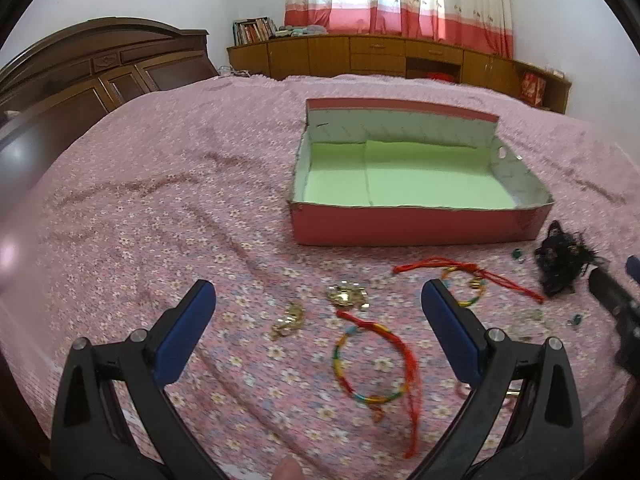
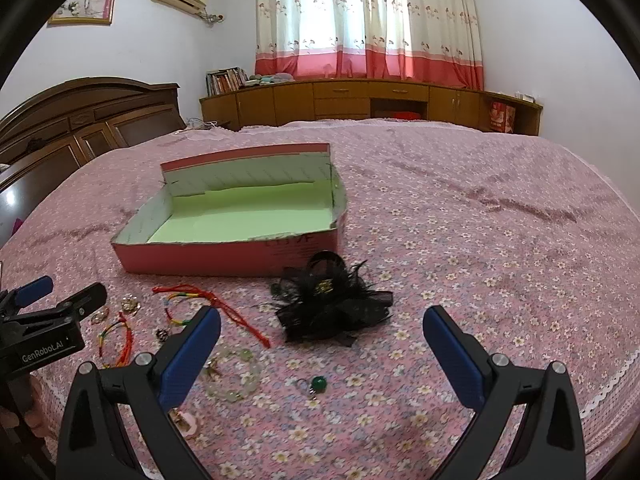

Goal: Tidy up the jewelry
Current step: 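Grasp the gold pearl brooch with the left gripper while the right gripper approaches the black feather clip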

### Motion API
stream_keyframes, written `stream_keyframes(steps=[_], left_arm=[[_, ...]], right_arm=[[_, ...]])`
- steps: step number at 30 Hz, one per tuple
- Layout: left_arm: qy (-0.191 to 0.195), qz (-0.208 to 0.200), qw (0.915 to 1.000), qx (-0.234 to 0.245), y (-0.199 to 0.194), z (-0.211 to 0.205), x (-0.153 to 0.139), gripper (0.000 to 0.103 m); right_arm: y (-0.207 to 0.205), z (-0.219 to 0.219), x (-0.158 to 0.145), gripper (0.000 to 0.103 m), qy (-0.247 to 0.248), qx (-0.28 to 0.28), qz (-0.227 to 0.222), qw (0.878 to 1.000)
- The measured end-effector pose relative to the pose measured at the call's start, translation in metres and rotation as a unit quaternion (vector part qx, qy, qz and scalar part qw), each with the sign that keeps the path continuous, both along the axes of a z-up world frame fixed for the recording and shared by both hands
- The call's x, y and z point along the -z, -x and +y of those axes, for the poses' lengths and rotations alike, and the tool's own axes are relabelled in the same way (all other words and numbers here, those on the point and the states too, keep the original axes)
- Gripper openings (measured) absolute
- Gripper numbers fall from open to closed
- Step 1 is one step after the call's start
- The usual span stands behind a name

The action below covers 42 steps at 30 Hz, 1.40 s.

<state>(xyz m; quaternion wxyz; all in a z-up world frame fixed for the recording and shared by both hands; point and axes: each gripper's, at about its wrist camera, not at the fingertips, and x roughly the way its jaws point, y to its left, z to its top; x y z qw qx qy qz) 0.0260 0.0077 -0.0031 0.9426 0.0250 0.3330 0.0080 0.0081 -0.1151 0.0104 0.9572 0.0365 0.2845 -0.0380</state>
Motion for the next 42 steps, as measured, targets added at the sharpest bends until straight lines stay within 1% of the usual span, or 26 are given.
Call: stream_keyframes(steps=[4, 6, 9, 13, 15, 17, 24, 25, 27, 30, 32, 35, 38, 42], left_arm=[[-0.004, 0.018, 0.9997, -0.014, -0.012, 0.010, 0.004, 0.096], [0.002, 0.029, 0.9993, -0.021, -0.017, 0.016, 0.007, 0.096], [0.019, 0.045, 0.9986, -0.020, -0.022, 0.022, 0.011, 0.092], [0.042, 0.074, 0.9963, -0.011, -0.028, 0.025, 0.018, 0.082], [0.042, 0.082, 0.9957, -0.009, -0.030, 0.024, 0.022, 0.077], [0.038, 0.089, 0.9952, -0.009, -0.032, 0.024, 0.024, 0.065], [0.052, 0.119, 0.9915, -0.007, -0.039, 0.035, 0.032, 0.045], [0.054, 0.122, 0.9910, -0.006, -0.039, 0.036, 0.033, 0.042], [0.051, 0.126, 0.9907, -0.003, -0.038, 0.035, 0.037, 0.041], [0.040, 0.127, 0.9911, 0.002, -0.037, 0.032, 0.041, 0.036], [0.038, 0.128, 0.9910, 0.007, -0.037, 0.030, 0.043, 0.025], [0.043, 0.130, 0.9904, 0.016, -0.038, 0.028, 0.044, 0.016], [0.044, 0.131, 0.9900, 0.026, -0.040, 0.026, 0.045, 0.011], [0.052, 0.143, 0.9881, 0.025, -0.045, 0.028, 0.051, 0.011]], right_arm=[[-0.007, -0.005, -0.001, 0.103, 0.004, 0.001, 0.006, 1.000], [-0.012, -0.008, 0.000, 0.103, 0.002, 0.000, 0.013, 1.000], [-0.020, -0.012, 0.003, 0.103, -0.004, 0.000, 0.026, 1.000], [-0.030, -0.020, 0.008, 0.103, -0.013, 0.004, 0.046, 0.999], [-0.035, -0.026, 0.011, 0.103, -0.025, 0.005, 0.057, 0.998], [-0.038, -0.029, 0.013, 0.103, -0.031, 0.006, 0.063, 0.998], [-0.050, -0.036, 0.021, 0.103, -0.046, 0.001, 0.086, 0.995], [-0.051, -0.037, 0.022, 0.103, -0.050, 0.000, 0.089, 0.995], [-0.055, -0.037, 0.025, 0.103, -0.054, -0.001, 0.095, 0.994], [-0.059, -0.036, 0.028, 0.103, -0.055, -0.007, 0.103, 0.993], [-0.063, -0.035, 0.030, 0.102, -0.056, -0.013, 0.108, 0.992], [-0.068, -0.036, 0.036, 0.101, -0.068, -0.018, 0.122, 0.990], [-0.070, -0.037, 0.040, 0.100, -0.074, -0.019, 0.127, 0.989], [-0.073, -0.036, 0.044, 0.099, -0.074, -0.018, 0.133, 0.988]])
